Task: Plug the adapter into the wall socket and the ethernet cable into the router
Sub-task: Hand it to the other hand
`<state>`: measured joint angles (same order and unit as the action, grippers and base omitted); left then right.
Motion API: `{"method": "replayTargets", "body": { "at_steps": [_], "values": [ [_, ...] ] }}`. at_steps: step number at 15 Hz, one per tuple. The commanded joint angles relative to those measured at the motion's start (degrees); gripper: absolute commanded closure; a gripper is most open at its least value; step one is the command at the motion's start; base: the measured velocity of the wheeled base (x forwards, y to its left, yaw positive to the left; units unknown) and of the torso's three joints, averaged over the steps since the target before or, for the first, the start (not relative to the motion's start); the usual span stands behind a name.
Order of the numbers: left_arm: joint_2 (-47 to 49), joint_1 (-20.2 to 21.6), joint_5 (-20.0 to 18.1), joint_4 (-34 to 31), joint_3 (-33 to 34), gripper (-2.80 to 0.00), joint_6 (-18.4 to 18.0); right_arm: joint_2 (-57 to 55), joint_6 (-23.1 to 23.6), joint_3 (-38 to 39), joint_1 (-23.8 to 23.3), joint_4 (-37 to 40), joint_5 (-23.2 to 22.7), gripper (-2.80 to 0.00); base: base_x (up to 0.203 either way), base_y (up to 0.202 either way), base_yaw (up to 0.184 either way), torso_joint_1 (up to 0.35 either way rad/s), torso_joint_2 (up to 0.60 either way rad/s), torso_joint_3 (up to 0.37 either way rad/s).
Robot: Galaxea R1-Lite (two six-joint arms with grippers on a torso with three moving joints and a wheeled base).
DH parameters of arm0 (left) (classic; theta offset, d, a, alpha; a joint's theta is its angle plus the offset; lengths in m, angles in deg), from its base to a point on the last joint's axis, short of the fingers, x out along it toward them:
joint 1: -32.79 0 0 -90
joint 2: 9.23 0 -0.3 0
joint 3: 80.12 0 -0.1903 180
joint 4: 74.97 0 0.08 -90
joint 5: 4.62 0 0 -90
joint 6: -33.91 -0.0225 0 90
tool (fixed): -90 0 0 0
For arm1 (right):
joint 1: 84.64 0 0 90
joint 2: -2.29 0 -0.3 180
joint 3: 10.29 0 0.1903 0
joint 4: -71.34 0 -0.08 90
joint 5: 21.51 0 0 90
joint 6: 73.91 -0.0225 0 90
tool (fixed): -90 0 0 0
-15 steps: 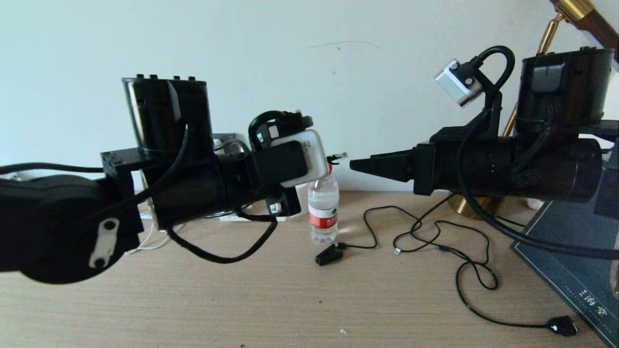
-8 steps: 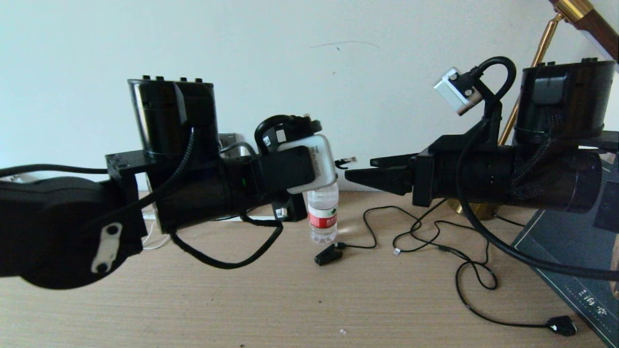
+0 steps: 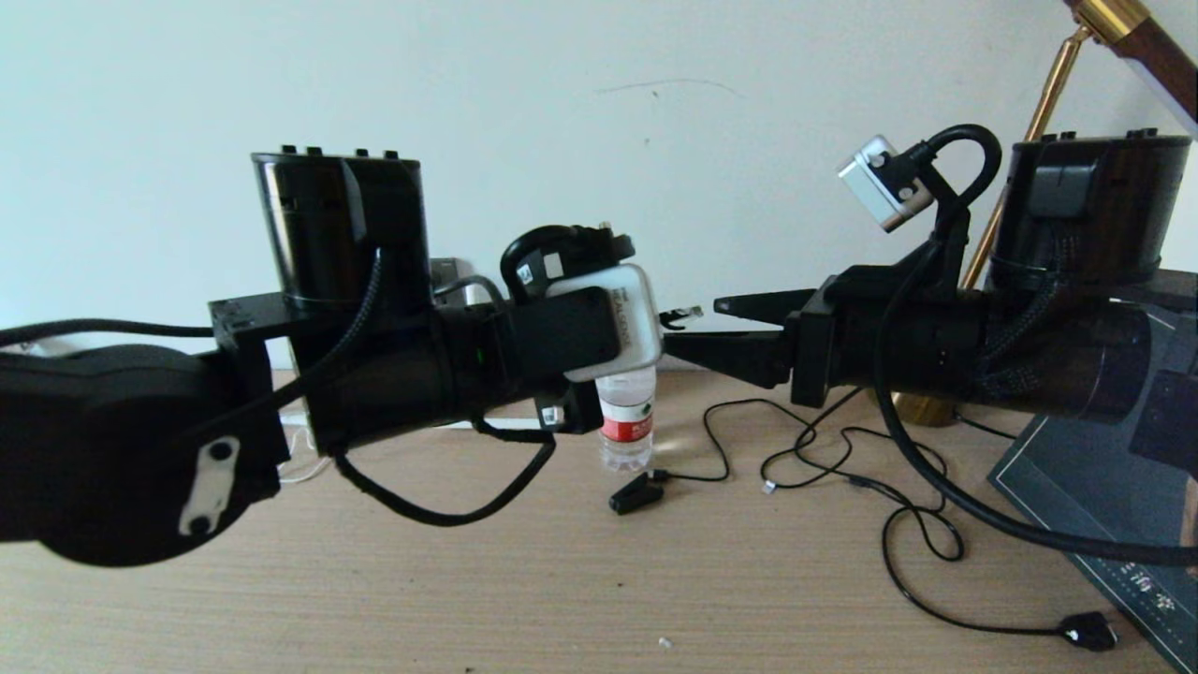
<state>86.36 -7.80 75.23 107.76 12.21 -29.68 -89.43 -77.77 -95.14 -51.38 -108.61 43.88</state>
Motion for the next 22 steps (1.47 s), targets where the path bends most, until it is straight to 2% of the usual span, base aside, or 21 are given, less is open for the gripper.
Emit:
{"method": "replayTargets", "body": {
  "at_steps": [1, 6, 7, 10, 22],
  "values": [
    [-0.2, -0.7, -0.1, 0.1, 0.1, 0.0, -0.3, 0.1, 0.0, -0.1, 0.0, -0.1, -0.2, -2.8, 0.0, 0.0, 0.0, 0.0, 0.0, 0.0],
    [0.0, -1.0, -0.1, 0.2, 0.1, 0.0, -0.3, 0.1, 0.7, -0.1, 0.0, -0.1, -0.4, -2.8, 0.0, 0.0, 0.0, 0.0, 0.0, 0.0],
    [0.0, -1.1, -0.1, 0.2, 0.1, 0.0, -0.3, 0.1, 0.7, -0.1, 0.0, -0.3, -0.4, 0.0, 0.0, 0.0, 0.0, 0.0, 0.0, 0.0],
    [0.4, -1.1, -0.1, 0.4, 0.0, 0.0, -0.3, -0.1, 0.4, 0.1, 0.0, -3.2, -0.5, 0.0, 0.0, 0.0, 0.0, 0.0, 0.0, 0.0],
    [0.6, -1.2, -0.1, 0.5, -0.1, 0.0, 0.0, -0.8, -0.2, 0.3, 0.2, -3.3, -2.0, 0.0, 0.0, 0.0, 0.0, 0.0, 0.0, 0.0]
  ]
}}
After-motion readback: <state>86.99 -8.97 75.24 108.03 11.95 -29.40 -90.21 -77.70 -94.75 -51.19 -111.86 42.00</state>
